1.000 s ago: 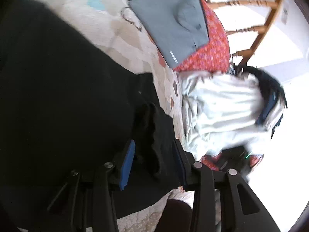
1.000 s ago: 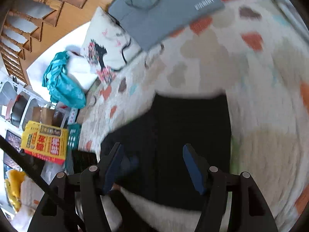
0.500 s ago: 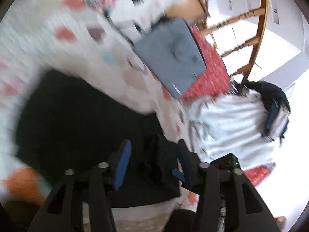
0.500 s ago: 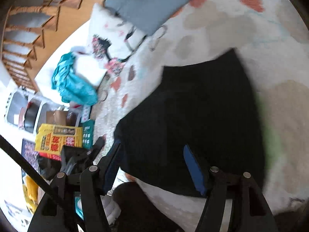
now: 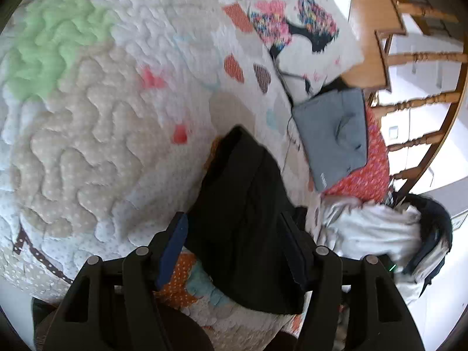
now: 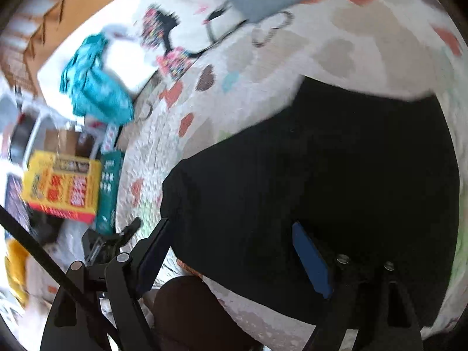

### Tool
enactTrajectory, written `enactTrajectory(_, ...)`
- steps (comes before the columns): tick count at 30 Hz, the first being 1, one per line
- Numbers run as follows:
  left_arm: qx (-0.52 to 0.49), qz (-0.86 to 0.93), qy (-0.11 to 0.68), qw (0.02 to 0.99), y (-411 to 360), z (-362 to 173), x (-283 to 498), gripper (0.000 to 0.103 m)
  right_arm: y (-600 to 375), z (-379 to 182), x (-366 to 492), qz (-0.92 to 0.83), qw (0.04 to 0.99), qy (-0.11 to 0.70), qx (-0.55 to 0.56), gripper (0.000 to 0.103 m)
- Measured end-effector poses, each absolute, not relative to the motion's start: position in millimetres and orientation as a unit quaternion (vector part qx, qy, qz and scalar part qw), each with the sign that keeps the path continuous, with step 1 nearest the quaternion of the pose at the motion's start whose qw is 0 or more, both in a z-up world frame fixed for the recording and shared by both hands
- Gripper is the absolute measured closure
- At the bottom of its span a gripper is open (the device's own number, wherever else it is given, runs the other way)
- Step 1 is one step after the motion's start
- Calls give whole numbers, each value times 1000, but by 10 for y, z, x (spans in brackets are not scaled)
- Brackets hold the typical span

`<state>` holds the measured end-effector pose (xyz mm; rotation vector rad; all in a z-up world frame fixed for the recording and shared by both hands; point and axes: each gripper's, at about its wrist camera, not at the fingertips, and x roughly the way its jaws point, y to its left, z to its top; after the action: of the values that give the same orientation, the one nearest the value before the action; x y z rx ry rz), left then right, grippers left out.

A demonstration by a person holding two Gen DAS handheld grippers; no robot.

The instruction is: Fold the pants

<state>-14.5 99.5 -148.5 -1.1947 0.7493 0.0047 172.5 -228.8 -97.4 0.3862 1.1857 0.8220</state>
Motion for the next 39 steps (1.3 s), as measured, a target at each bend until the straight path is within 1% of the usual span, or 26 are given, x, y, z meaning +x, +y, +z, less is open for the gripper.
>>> enactTrajectory(2, -550, -1, 345, 761, 1016, -1501, -150, 40, -2017, -871, 1795, 390, 725, 547, 151, 16)
enactTrajectory(4, -558, -8, 353, 751, 999, -1559, -122, 37, -1689, -853, 1868, 427, 688, 572, 130, 16)
enactTrajectory(9, -569, -24, 364, 737, 967, -1665, -63, 33, -780, -766, 1881, 438, 676, 593, 6, 16)
enactTrajectory(11, -567, -31, 365, 738, 961, -1663, -56, 29, -419, -828, 1858, 423, 670, 608, -41, 16)
enactTrajectory(15, -565, -31, 364, 740, 947, -1651, -93, 28, 103, -1021, 1838, 377, 660, 634, -142, 16)
enactTrajectory(21, -562, -11, 377, 736, 928, -1697, -169, 28, 518, -1295, 1897, 327, 628, 671, -220, 15)
enactTrajectory(22, -560, -10, 380, 736, 921, -1700, -161, 28, 571, -1335, 1913, 319, 621, 679, -227, 13)
enactTrajectory(25, -550, -9, 386, 741, 877, -1683, -116, 23, 727, -1461, 1927, 296, 602, 695, -258, 7)
enactTrajectory(28, -537, -18, 396, 745, 822, -1652, -73, 22, 873, -1572, 1769, 279, 597, 679, -323, 3)
enactTrajectory(30, -531, -29, 396, 749, 794, -1624, -59, 38, 916, -1626, 1633, 275, 596, 658, -370, 2)
enactTrajectory(31, -523, -25, 396, 754, 777, -1596, -65, 63, 925, -1642, 1582, 274, 597, 647, -387, 2)
enactTrajectory(32, -517, -19, 399, 757, 767, -1581, -63, 82, 909, -1643, 1545, 271, 603, 636, -397, 5)
enactTrajectory(33, -516, -21, 401, 757, 755, -1575, -54, 82, 902, -1629, 1523, 269, 608, 629, -403, 9)
enactTrajectory(34, -515, -24, 399, 758, 743, -1550, -57, 83, 882, -1599, 1502, 269, 613, 618, -411, 18)
enactTrajectory(35, -511, -23, 397, 762, 729, -1512, -64, 85, 837, -1549, 1483, 271, 621, 609, -413, 30)
enactTrajectory(36, -508, -24, 395, 765, 710, -1481, -69, 85, 775, -1489, 1477, 272, 630, 601, -410, 36)
enactTrajectory(37, -506, -28, 391, 768, 671, -1425, -78, 85, 709, -1416, 1483, 278, 636, 597, -402, 48)
enactTrajectory(38, -504, -31, 387, 772, 627, -1372, -85, 86, 655, -1363, 1486, 284, 639, 595, -396, 63)
enactTrajectory(39, -499, -35, 384, 776, 575, -1315, -84, 86, 561, -1287, 1503, 288, 643, 591, -391, 69)
